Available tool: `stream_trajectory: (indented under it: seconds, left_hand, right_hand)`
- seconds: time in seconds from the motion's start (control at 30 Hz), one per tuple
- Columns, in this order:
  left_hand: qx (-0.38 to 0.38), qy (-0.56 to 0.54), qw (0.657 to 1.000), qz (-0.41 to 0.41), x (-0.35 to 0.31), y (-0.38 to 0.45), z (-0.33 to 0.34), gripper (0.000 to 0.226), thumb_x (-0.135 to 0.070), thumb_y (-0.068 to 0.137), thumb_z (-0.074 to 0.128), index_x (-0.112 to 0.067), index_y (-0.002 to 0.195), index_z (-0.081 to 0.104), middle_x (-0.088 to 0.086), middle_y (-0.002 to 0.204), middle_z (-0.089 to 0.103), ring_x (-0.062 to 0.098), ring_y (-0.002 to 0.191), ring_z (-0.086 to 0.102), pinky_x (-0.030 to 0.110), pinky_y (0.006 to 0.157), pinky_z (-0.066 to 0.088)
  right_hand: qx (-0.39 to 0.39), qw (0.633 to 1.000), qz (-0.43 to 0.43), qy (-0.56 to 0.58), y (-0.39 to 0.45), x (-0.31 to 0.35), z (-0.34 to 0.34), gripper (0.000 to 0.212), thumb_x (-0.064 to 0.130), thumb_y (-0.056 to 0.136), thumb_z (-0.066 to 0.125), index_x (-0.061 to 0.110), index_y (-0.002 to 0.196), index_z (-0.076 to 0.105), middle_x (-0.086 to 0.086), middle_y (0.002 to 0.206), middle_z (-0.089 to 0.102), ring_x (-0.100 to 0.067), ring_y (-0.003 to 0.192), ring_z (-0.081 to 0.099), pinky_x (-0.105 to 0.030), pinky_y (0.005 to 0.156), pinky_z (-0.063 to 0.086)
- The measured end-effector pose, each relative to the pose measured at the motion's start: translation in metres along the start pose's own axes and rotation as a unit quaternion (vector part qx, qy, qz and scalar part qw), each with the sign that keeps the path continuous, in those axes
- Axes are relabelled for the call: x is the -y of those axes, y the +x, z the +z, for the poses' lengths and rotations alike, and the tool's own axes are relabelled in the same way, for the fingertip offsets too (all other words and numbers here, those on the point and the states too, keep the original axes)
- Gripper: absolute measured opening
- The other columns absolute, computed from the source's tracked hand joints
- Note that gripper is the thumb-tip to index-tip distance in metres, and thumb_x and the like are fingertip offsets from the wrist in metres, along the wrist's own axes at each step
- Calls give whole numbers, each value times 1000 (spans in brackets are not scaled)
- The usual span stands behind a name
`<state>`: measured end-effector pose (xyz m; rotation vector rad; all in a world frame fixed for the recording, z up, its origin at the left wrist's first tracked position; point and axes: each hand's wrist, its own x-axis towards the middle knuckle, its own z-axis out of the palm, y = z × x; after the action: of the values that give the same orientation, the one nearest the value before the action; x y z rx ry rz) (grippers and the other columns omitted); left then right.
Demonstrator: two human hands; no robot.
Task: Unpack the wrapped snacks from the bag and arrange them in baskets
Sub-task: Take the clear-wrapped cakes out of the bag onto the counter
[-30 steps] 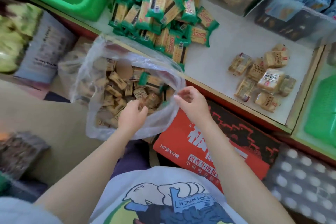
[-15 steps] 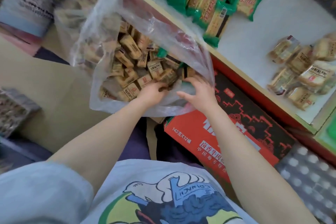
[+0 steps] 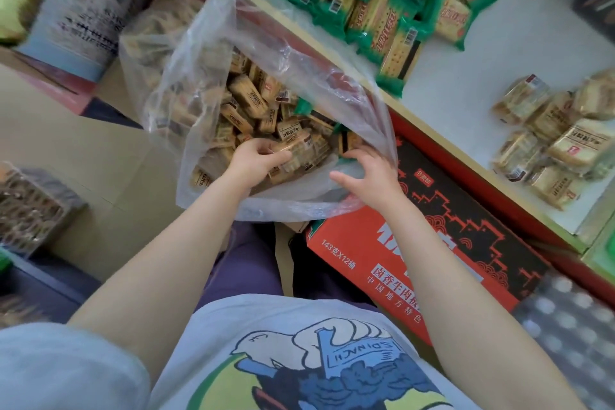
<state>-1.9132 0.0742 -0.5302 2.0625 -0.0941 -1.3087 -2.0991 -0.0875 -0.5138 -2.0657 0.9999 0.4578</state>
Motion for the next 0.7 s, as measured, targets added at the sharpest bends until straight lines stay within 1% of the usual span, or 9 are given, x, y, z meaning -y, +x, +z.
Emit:
stream_trajectory:
  seconds: [0.1, 0.2, 0.27, 0.33, 0.4, 0.5, 0.57, 0.63, 0.7]
  left_hand:
    - [42, -110, 993, 15, -21, -20, -17, 35, -32, 84, 80, -13, 112, 67, 7, 114, 71, 24, 105, 70, 37, 90, 59]
    - [88, -107, 989, 54, -55, -48, -14, 23, -30, 88, 75, -17, 107, 73, -1, 99, 75, 13, 91, 70, 23, 74, 57]
    - [131, -90, 984, 79, -80, -68, -1, 21, -32, 89, 73, -17, 105, 76, -6, 88, 75, 7, 81, 68, 18, 69, 53]
    - [176, -87, 976, 99, -103, -82, 19, 22, -33, 90, 72, -16, 104, 77, -4, 87, 75, 8, 77, 68, 21, 70, 52]
    - [163, -66, 977, 123, -123, -89, 45, 17, -34, 91, 71, -21, 100, 76, -3, 89, 76, 9, 78, 68, 23, 70, 53]
    - [62, 17, 979, 195, -144, -84, 91, 23, -41, 97, 61, -24, 108, 71, -10, 99, 72, 12, 99, 67, 32, 88, 54]
    - [3, 183, 946, 267, -146, -72, 118, 36, -39, 101, 53, -20, 130, 62, -1, 124, 62, 20, 122, 54, 39, 104, 43]
    - [-12, 371, 879, 298, -140, -56, 140, 52, -44, 99, 50, -20, 145, 48, 10, 150, 43, 28, 140, 35, 45, 114, 32]
    - [9, 482, 830, 280, -131, -47, 159, 62, -51, 98, 47, -25, 153, 36, 15, 163, 22, 31, 149, 18, 49, 119, 24]
  right_hand:
    - [-2, 989, 26, 145, -13, 19, -18, 40, 44, 92, 67, 21, 125, 64, 10, 126, 60, -3, 116, 52, -24, 98, 37]
    - [-32, 946, 25, 322, -32, 42, -40, 24, 34, 96, 65, 23, 117, 66, 14, 111, 68, 3, 98, 64, -24, 88, 51]
    - [-5, 914, 22, 404, -46, 50, -57, 21, 34, 97, 64, 25, 116, 66, 10, 107, 70, -4, 93, 69, -29, 77, 57]
    - [41, 916, 13, 399, -60, 45, -75, 21, 38, 96, 64, 25, 112, 69, 6, 107, 73, -10, 93, 69, -30, 75, 55]
    - [86, 921, 13, 380, -74, 31, -94, 26, 41, 96, 64, 17, 105, 70, -4, 100, 75, -24, 87, 70, -35, 76, 53]
    - [52, 929, 70, 360, -93, -1, -124, 41, 46, 97, 60, 6, 94, 67, -9, 78, 72, -23, 58, 58, -29, 57, 45]
    - [-31, 912, 154, 378, -100, -29, -141, 43, 48, 98, 56, 7, 91, 66, -7, 68, 70, -15, 46, 44, -25, 48, 35]
    - [-135, 852, 219, 457, -101, -62, -157, 40, 46, 98, 57, 7, 96, 66, -5, 70, 64, -11, 45, 38, -23, 43, 28]
    - [-230, 785, 227, 529, -99, -89, -173, 39, 43, 97, 61, 6, 106, 66, -3, 75, 61, -9, 49, 43, -23, 46, 33]
